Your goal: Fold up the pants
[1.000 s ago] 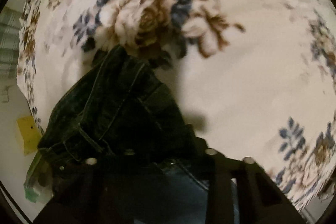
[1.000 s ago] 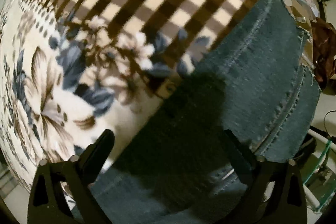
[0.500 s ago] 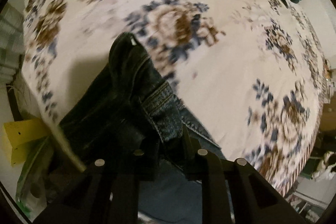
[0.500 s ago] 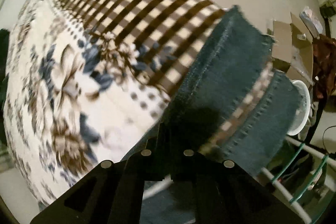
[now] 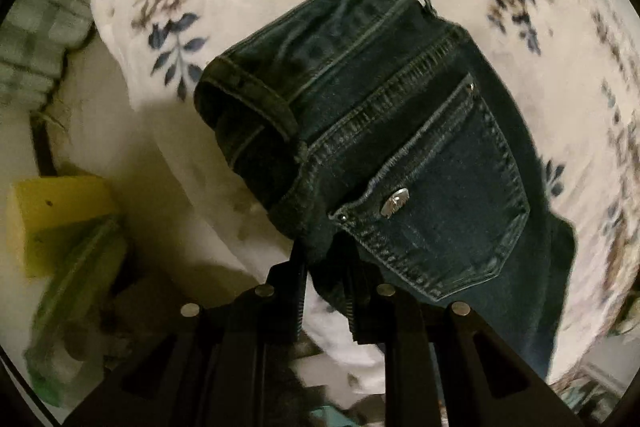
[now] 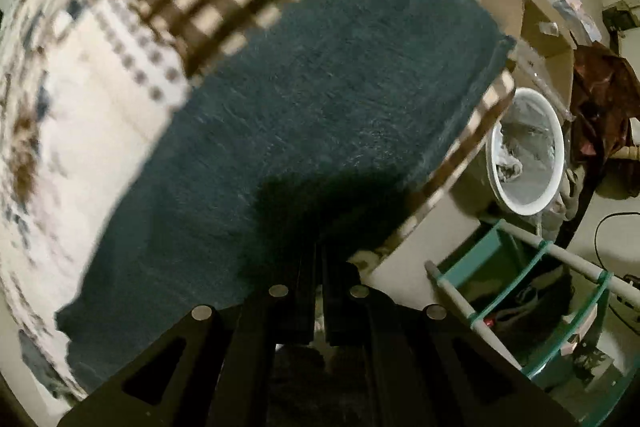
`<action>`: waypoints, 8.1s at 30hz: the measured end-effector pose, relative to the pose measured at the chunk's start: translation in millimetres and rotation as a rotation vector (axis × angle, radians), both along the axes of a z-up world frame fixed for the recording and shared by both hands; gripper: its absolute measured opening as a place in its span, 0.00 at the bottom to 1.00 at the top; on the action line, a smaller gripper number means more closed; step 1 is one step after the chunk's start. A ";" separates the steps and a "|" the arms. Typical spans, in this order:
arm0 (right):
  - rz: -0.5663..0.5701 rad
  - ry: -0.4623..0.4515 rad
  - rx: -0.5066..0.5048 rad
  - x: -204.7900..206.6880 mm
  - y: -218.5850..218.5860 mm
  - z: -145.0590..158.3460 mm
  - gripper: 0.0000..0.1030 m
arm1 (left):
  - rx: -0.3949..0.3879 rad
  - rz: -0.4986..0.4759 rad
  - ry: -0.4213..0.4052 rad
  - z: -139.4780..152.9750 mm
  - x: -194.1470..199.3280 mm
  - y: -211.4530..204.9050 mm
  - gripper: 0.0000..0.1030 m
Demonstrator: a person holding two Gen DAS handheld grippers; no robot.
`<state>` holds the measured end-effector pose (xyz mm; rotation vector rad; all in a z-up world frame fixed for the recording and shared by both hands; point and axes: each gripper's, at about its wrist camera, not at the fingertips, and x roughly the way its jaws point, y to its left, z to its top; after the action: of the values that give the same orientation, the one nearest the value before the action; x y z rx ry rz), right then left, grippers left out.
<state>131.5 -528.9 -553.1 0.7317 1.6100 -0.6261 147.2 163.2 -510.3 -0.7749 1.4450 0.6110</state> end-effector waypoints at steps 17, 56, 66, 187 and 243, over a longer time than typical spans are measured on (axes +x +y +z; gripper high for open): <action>0.628 -0.250 0.319 128.8 292.7 40.9 0.67 | 0.069 -0.103 -0.132 29.2 19.7 8.4 0.56; -0.212 -0.275 0.052 -76.9 21.7 43.8 0.61 | -0.010 -0.875 -0.071 14.1 50.8 -232.3 0.68; -0.472 -0.420 -0.066 -107.1 -166.9 33.6 0.57 | 0.086 -0.965 0.005 -47.8 54.2 -305.2 0.78; 0.443 -0.304 0.224 24.3 262.7 -19.1 0.51 | -0.108 0.171 -0.540 -40.5 -52.8 41.5 0.63; -0.061 -0.484 -0.002 -116.5 -50.6 31.2 0.51 | -0.027 -0.947 -0.590 56.9 -16.2 -448.4 0.23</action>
<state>15.0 -579.5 -522.0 0.8575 1.1447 -0.4499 130.9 -285.2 -453.4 -0.1839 1.0885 -0.3467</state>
